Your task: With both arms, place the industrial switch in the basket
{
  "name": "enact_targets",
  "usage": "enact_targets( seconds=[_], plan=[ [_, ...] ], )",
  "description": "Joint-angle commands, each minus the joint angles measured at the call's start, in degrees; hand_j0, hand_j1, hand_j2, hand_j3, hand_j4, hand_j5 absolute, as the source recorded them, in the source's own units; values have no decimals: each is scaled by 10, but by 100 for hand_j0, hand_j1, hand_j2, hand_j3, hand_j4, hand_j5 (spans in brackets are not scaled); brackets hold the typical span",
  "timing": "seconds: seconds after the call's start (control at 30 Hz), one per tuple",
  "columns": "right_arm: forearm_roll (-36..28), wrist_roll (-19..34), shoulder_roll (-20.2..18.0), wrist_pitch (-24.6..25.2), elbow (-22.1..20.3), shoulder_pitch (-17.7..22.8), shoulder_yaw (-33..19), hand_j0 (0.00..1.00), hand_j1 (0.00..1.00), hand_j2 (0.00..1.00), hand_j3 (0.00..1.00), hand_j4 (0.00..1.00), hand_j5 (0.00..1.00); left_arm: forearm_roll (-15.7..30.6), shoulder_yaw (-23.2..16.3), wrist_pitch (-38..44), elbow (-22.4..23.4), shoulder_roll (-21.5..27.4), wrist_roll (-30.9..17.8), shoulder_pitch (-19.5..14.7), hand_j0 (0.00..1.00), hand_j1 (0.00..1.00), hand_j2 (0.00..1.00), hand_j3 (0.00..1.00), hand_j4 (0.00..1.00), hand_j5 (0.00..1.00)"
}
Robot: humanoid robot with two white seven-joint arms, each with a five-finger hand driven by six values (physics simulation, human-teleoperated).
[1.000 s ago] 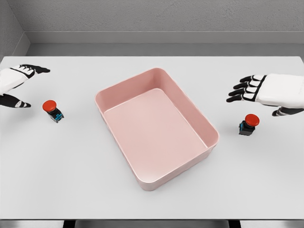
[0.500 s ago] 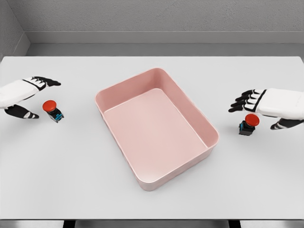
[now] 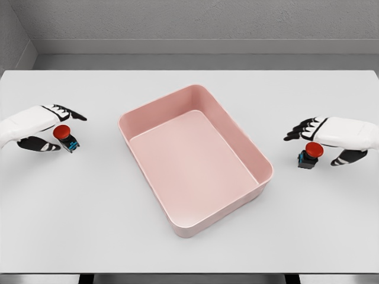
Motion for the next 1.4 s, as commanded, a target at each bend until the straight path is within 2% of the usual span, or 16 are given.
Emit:
enact_targets(
  seconds=[0.0, 0.17, 0.23, 0.47, 0.53, 0.6, 0.87, 1.1, 1.2, 1.37],
  plan=[
    [-1, 1, 11, 1, 9, 0, 0, 100, 100, 100, 100, 100, 100, 4, 0, 1, -1, 0, -1, 0, 76, 76, 76, 76, 76, 76],
    [17, 1, 24, 1, 10, 4, 1, 99, 99, 99, 99, 99, 99, 5, 0, 1, -1, 2, -1, 1, 76, 76, 76, 76, 76, 76],
    [22, 2, 34, 1, 24, 4, 1, 97, 97, 97, 97, 97, 97, 5, 0, 1, -1, 3, -1, 1, 76, 76, 76, 76, 76, 76],
    [29, 1, 33, 1, 54, 5, 0, 94, 94, 94, 94, 94, 94, 5, -1, 1, -1, 5, -1, 4, 70, 70, 70, 70, 70, 70],
    [29, 1, 33, 1, 52, 5, 0, 87, 87, 87, 87, 87, 87, 5, -1, 1, -1, 6, -1, 4, 69, 69, 69, 69, 69, 69],
    [30, 1, 33, 1, 51, 8, 0, 83, 83, 83, 83, 83, 83, 5, -1, 1, -1, 9, -1, 4, 64, 64, 64, 64, 64, 64],
    [32, 1, 32, 1, 25, 10, 0, 83, 83, 83, 83, 83, 83, 5, 0, 1, 0, 9, -3, 4, 47, 47, 47, 47, 47, 47],
    [33, 2, 28, 1, 26, 10, 0, 78, 78, 78, 78, 78, 78, 8, 2, 1, 3, 9, -4, 2, 47, 47, 47, 47, 47, 47],
    [33, 1, 26, 1, 26, 11, 0, 72, 72, 72, 72, 72, 72, 9, 2, 1, 0, 9, -3, 0, 47, 47, 47, 47, 47, 47],
    [34, 1, 26, 1, 26, 11, 0, 67, 67, 67, 67, 67, 67, 24, 6, 1, -2, 18, -3, -4, 48, 48, 48, 48, 48, 48]
  ],
)
